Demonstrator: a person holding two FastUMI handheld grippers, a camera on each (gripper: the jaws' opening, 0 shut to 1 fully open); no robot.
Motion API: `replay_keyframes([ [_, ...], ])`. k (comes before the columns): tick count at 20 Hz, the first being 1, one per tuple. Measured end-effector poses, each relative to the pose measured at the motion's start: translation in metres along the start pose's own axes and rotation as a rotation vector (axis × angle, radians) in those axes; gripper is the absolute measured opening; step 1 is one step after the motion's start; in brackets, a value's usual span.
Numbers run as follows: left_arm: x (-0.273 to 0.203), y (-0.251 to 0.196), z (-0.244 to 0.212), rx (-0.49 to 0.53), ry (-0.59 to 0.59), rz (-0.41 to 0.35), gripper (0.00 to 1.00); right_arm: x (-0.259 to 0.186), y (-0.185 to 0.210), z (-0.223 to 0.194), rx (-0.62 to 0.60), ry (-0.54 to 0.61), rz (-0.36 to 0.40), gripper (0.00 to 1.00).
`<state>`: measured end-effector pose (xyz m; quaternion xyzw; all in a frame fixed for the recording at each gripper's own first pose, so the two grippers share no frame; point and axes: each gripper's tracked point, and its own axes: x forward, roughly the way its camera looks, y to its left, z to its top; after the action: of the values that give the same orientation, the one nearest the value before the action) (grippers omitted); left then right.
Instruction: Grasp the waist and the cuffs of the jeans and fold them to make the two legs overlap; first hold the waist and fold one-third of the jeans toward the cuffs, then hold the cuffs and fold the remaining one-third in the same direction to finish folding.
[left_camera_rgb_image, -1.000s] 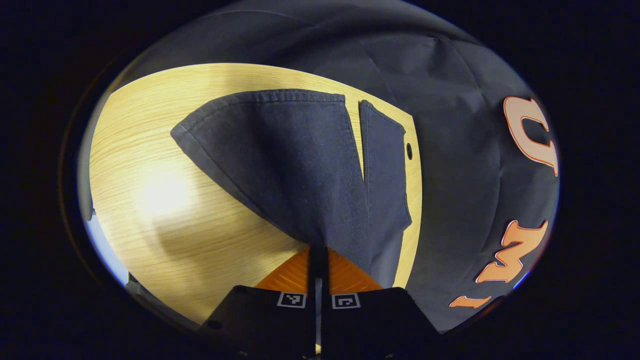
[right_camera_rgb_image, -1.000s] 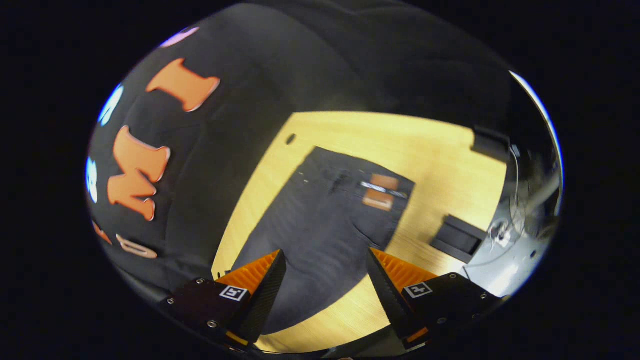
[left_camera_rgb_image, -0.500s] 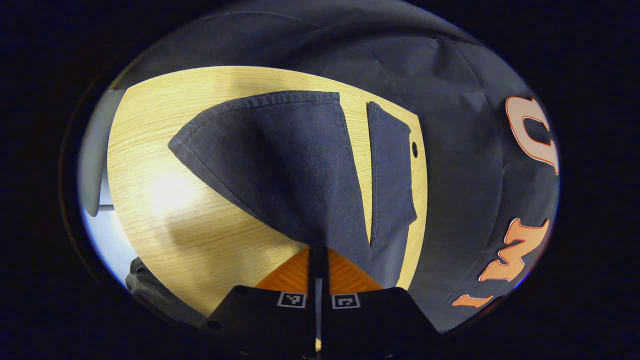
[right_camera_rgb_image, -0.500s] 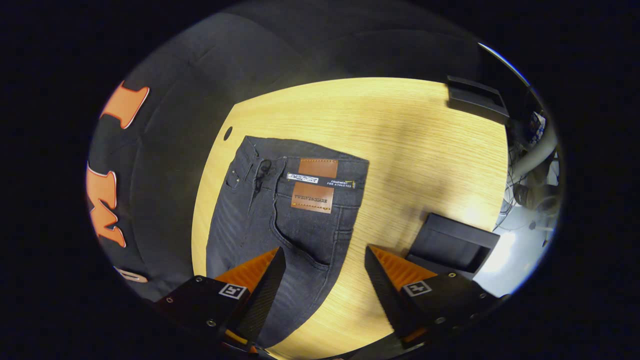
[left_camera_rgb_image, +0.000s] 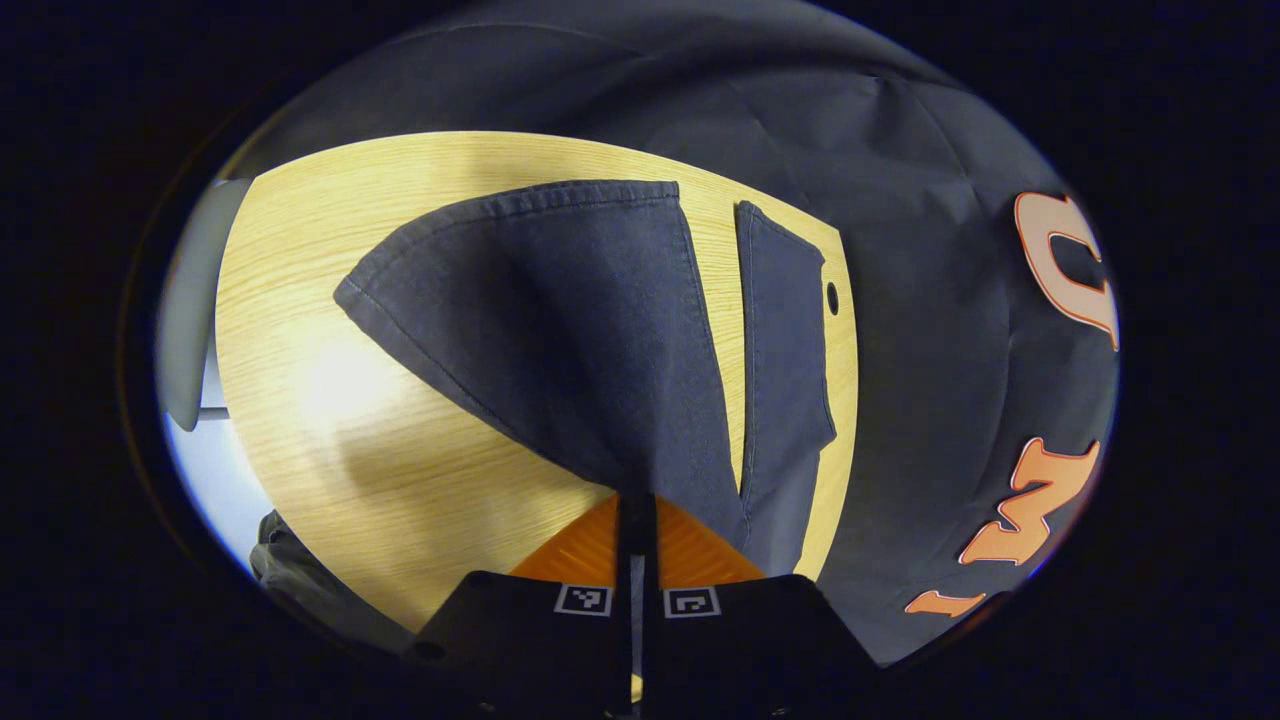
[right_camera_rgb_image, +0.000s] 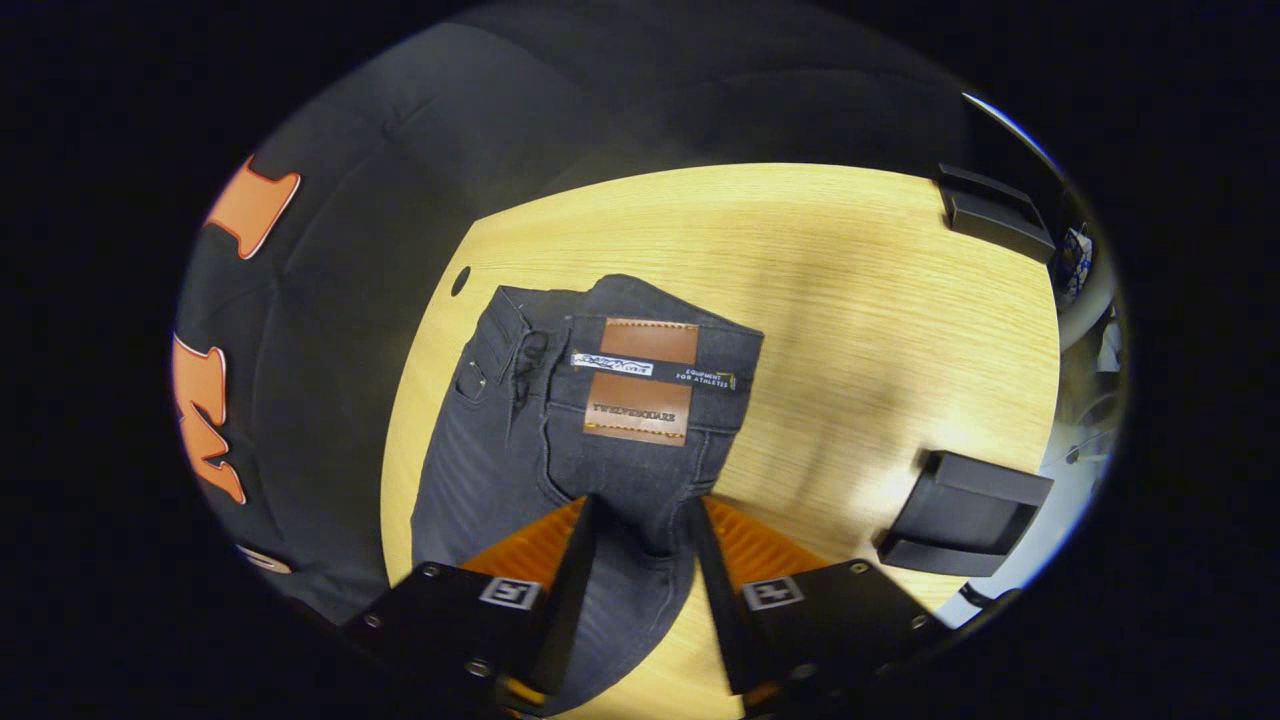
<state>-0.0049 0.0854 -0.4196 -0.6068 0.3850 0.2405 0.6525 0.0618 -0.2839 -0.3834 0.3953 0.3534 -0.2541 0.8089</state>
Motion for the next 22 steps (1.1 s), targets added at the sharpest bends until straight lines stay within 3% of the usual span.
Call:
replay_keyframes([
  [2,0.000,0.000,-0.001,0.000,-0.001,0.001,0.04,0.001,0.003,0.001,0.003,0.015,0.017,0.14],
  [4,-0.002,0.000,-0.001,0.005,-0.006,0.000,0.05,0.004,-0.004,0.000,0.011,0.052,0.015,0.10],
  [5,-0.003,-0.001,-0.001,0.010,-0.009,-0.003,0.05,-0.010,0.002,0.008,0.023,0.051,0.027,0.00],
  [9,-0.017,-0.007,-0.003,0.047,-0.010,0.013,0.05,-0.018,0.009,0.005,-0.035,0.044,0.039,0.00],
  [14,-0.046,-0.032,0.000,0.118,0.019,0.027,0.04,-0.057,0.035,0.014,-0.005,-0.007,0.107,0.00],
  [20,-0.064,-0.101,0.021,0.190,0.044,-0.019,0.02,-0.083,0.121,0.033,-0.045,-0.053,0.215,0.00],
  [22,-0.057,-0.118,0.029,0.207,0.057,0.002,0.02,-0.076,0.148,0.044,-0.069,-0.051,0.231,0.00],
])
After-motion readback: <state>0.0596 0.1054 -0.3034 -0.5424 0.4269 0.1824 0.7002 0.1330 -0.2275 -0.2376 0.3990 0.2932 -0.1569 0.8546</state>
